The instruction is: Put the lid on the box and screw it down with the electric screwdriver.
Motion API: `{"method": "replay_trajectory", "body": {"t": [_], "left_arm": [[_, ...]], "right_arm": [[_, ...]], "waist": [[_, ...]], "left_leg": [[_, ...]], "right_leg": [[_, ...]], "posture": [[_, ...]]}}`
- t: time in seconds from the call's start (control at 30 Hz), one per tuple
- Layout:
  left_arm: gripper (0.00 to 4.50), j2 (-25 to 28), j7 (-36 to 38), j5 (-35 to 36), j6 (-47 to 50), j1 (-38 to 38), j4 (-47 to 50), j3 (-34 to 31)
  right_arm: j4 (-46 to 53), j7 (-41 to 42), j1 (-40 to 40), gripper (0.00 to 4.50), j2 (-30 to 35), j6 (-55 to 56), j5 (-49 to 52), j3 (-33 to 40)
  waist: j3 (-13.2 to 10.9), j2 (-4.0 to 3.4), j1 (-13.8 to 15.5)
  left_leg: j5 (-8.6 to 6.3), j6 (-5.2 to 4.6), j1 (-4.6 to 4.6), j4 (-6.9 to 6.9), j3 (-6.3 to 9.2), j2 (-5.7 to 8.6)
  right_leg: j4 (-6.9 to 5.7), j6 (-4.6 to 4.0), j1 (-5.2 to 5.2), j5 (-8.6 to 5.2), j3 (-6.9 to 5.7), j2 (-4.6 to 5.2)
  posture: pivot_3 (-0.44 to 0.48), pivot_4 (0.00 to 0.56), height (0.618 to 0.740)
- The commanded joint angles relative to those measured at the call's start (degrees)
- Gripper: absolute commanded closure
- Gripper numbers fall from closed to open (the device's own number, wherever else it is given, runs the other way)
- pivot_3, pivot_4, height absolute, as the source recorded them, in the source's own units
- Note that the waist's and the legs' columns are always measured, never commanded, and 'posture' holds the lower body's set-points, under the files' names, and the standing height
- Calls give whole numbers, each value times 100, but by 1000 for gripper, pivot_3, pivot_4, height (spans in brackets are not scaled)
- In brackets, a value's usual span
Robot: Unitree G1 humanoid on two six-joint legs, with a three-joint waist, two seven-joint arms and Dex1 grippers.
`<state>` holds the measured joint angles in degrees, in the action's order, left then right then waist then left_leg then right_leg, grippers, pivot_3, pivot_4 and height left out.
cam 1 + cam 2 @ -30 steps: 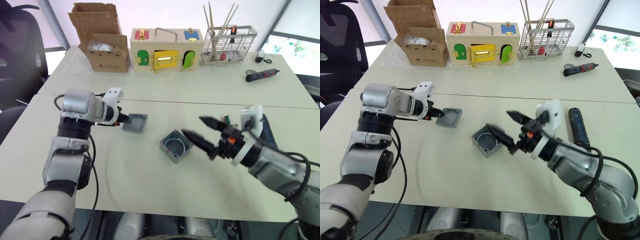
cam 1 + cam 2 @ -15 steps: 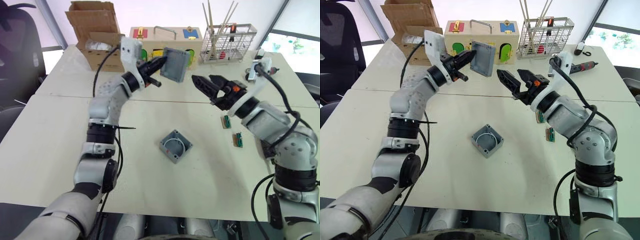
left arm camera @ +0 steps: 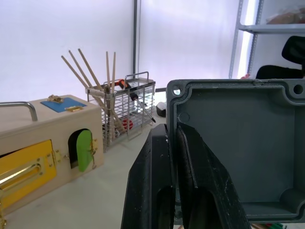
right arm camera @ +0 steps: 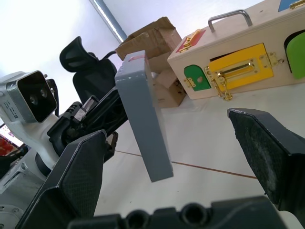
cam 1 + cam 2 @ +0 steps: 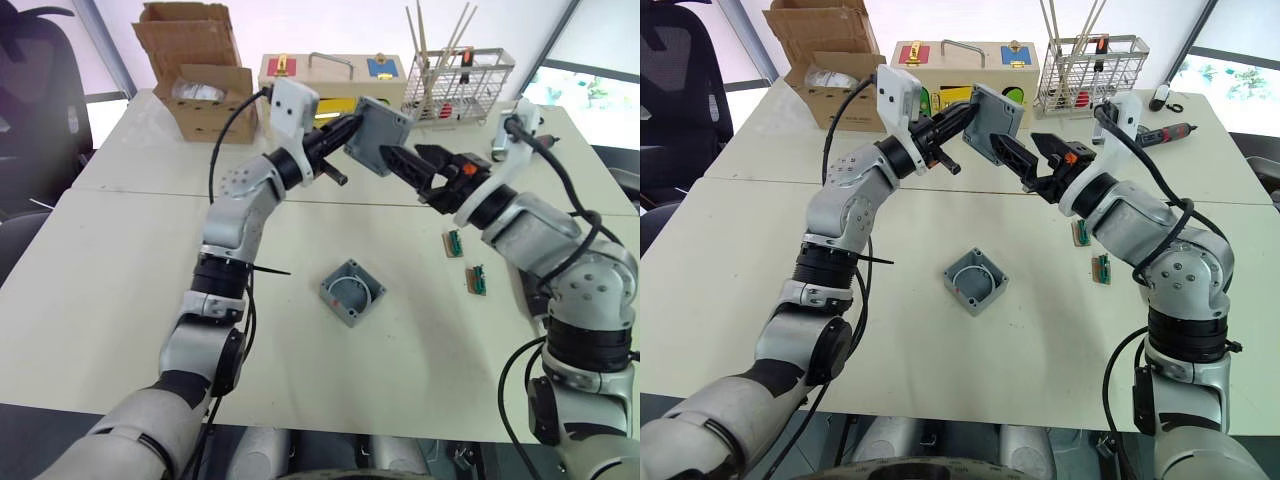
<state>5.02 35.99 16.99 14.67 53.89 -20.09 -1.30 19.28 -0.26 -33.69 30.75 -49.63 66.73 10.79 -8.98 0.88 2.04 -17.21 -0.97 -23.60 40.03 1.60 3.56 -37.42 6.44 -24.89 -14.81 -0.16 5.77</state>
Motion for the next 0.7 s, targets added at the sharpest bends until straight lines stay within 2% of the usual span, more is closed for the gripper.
{"method": "replay_trajectory", "body": {"t": [0.03,0.17,0.27,0.3,0.47,0.6,0.7], "left_arm": [[4500,-58,58,140,-94,112,336,13],[4500,-77,71,128,-106,132,302,6],[4500,-80,80,140,-96,137,296,-12],[4500,-88,88,156,-84,133,309,-11],[4500,-137,86,257,-14,114,349,-46],[3043,-117,278,723,439,30,503,-195],[1493,-64,280,969,693,-11,612,-293]], "right_arm": [[260,-37,-112,1100,-82,70,70,211],[336,-55,-105,2421,-168,96,43,204],[387,-76,-83,3971,-202,89,31,211],[402,-83,-75,4367,-209,87,25,214],[411,-135,-69,4357,-236,94,-7,230],[425,-65,-60,4357,-231,143,-106,208],[460,-41,-38,4357,-263,227,-245,197]], "waist": [[0,0,-3],[0,0,-9],[0,0,-8],[0,0,-7],[0,0,-6],[0,0,-8],[0,0,-24]], "left_leg": [[0,0,0,0,0,0],[0,-1,0,0,0,0],[0,0,0,0,1,-1],[0,0,0,0,1,-2],[0,0,0,0,1,-1],[0,0,0,0,1,-2],[0,0,0,0,1,-2]], "right_leg": [[0,0,0,0,0,0],[0,0,0,0,0,-10],[0,0,0,0,0,-12],[0,0,0,0,0,-12],[0,0,0,0,0,-12],[0,0,0,0,0,-12],[0,0,0,0,0,-13]], "posture": [[0,150,694],[0,150,694],[0,150,694],[0,150,694],[0,150,694],[0,150,694],[0,150,694]]}}
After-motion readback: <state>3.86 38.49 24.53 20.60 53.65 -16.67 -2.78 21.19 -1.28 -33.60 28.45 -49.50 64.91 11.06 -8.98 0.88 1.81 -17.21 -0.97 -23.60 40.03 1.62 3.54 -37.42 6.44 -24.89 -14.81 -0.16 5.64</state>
